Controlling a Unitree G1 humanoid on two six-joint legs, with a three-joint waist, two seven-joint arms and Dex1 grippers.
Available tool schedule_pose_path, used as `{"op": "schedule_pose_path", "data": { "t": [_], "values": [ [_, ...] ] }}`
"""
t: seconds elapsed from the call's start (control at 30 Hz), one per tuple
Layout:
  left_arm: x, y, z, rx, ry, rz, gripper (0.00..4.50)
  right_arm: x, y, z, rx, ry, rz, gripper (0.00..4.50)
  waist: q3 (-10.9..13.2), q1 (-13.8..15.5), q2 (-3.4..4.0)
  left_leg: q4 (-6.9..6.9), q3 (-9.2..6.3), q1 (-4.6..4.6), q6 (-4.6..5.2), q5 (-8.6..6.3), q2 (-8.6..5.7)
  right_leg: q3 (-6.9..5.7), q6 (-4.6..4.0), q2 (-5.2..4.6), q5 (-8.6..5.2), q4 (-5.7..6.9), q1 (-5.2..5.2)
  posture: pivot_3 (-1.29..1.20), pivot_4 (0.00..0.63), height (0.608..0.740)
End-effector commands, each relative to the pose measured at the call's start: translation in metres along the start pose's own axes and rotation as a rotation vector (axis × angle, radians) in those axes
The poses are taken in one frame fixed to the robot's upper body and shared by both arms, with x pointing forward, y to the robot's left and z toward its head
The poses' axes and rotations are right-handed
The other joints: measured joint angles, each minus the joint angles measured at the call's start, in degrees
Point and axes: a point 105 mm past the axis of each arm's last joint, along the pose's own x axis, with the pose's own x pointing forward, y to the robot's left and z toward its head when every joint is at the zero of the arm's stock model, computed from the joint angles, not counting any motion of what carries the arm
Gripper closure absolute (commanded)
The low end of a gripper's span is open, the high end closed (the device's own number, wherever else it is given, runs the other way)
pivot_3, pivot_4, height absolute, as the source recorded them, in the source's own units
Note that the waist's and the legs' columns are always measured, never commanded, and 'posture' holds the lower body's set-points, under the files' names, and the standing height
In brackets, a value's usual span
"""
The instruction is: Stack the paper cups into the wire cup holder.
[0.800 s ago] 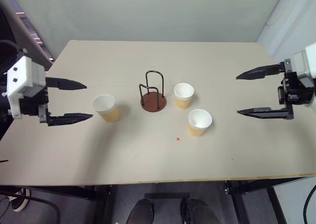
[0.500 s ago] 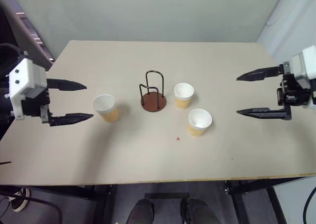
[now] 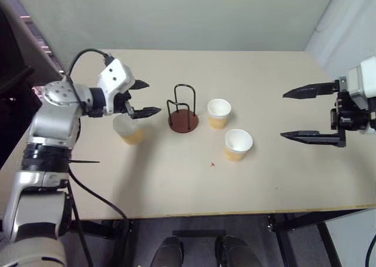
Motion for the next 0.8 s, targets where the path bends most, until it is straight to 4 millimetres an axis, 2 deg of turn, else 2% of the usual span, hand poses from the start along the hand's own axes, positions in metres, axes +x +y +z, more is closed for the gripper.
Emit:
{"op": "schedule_pose_path", "data": {
  "t": [0.03, 0.13, 0.37, 0.4, 0.47, 0.6, 0.8],
  "values": [
    [0.019, 0.003, -0.002, -0.019, -0.022, -0.008, 0.03, -0.01, 0.001, 0.014, -0.048, -0.002, -0.061, 0.0, 0.0, 0.2, 0.0, 0.04, 0.01, -0.02, 0.0, 0.0, 0.0, 0.01, 0.08, 0.02, -0.04, 0.01, 0.01, 0.0, 0.15, 0.74],
    [0.036, -0.001, -0.012, -0.048, 0.007, -0.039, 0.03, -0.013, 0.003, 0.014, -0.042, 0.008, -0.077, 0.0, 0.0, 0.5, 0.01, 0.26, 0.02, -0.12, -0.02, -0.01, -0.01, 0.05, 0.28, 0.03, -0.14, 0.0, 0.06, 0.0, 0.15, 0.74],
    [0.064, -0.01, -0.023, -0.132, -0.016, -0.057, 0.03, -0.018, 0.007, 0.016, -0.033, 0.027, -0.112, 0.0, 0.0, 0.9, 0.01, 0.77, 0.13, -0.48, -0.04, -0.12, -0.14, 0.19, 0.79, -0.01, -0.14, -0.23, 0.06, 0.0, 0.15, 0.74],
    [0.066, -0.01, -0.024, -0.135, -0.021, -0.047, 0.19, -0.018, 0.007, 0.016, -0.032, 0.029, -0.114, 0.0, 0.0, 0.9, 0.01, 0.79, 0.15, -0.48, -0.01, -0.14, -0.15, 0.21, 0.83, -0.01, -0.14, -0.25, 0.08, 0.0, 0.15, 0.74],
    [0.073, -0.007, -0.023, -0.155, -0.037, -0.005, 0.65, -0.019, 0.008, 0.016, -0.028, 0.035, -0.122, 0.0, 0.0, 1.1, 0.01, 0.83, 0.17, -0.52, 0.02, -0.15, -0.17, 0.21, 0.92, 0.01, -0.11, -0.3, 0.09, 0.0, 0.15, 0.74],
    [0.088, -0.014, -0.02, -0.181, -0.068, -0.01, 2.07, -0.019, 0.008, 0.016, -0.03, 0.039, -0.13, 0.0, 0.0, 1.3, 0.02, 0.95, 0.22, -0.5, 0.12, -0.21, -0.23, 0.28, 1.09, 0.01, -0.12, -0.31, 0.17, 0.0, 0.15, 0.74],
    [0.086, -0.014, -0.008, -0.178, -0.109, -0.052, 4.32, -0.022, 0.008, 0.016, -0.031, 0.045, -0.143, 0.0, 0.0, 1.4, 0.02, 1.12, 0.31, -0.53, 0.21, -0.26, -0.54, 0.37, 1.37, 0.05, -0.22, -0.24, 0.17, 0.0, 0.15, 0.74]
  ]
}}
